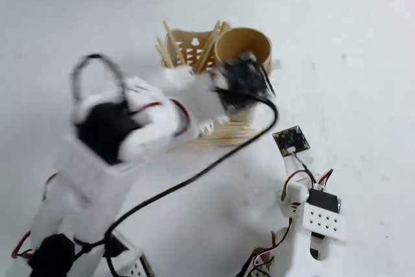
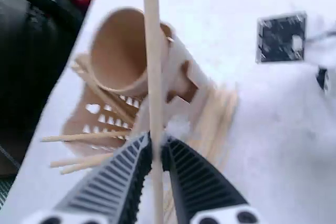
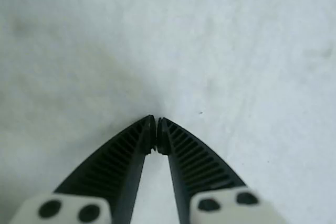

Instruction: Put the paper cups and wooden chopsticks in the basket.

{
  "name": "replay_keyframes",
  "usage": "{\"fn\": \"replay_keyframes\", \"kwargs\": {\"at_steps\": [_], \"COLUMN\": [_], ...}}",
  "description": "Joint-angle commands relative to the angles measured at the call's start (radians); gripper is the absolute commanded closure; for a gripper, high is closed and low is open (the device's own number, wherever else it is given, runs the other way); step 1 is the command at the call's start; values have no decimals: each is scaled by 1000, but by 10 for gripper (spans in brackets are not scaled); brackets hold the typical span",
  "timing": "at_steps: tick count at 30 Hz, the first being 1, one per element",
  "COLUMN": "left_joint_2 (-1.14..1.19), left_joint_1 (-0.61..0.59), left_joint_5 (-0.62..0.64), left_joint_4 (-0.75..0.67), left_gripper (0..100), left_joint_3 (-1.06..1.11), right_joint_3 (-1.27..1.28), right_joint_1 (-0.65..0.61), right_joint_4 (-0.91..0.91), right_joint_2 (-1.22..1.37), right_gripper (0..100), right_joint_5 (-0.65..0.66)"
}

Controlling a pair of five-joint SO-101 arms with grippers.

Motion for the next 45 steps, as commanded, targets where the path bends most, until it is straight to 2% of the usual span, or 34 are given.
{"fn": "replay_keyframes", "kwargs": {"at_steps": [1,7,15,19,25,29,35,38,42,45], "left_joint_2": [-10,110,228,246,239,163,-12,-110,-216,-271], "left_joint_1": [-93,-176,-243,-257,-255,-255,-257,-271,-298,-354], "left_joint_5": [161,298,559,572,571,569,569,554,482,493], "left_joint_4": [-143,-470,-678,-760,-993,-1096,-1105,-1100,-1002,-819], "left_gripper": [977,977,977,977,978,976,867,866,866,866], "left_joint_3": [-187,-186,-184,-118,199,404,614,669,664,592], "right_joint_3": [-3,-3,-2,-2,-2,-2,-2,-2,-2,-2], "right_joint_1": [5,5,5,5,5,5,5,5,5,5], "right_joint_4": [-16,-16,-16,-16,-16,-16,-24,-24,-24,-24], "right_joint_2": [2,2,2,2,2,2,2,2,2,2], "right_gripper": [978,978,978,978,978,978,978,978,978,978], "right_joint_5": [11,11,11,11,11,11,11,11,9,9]}}
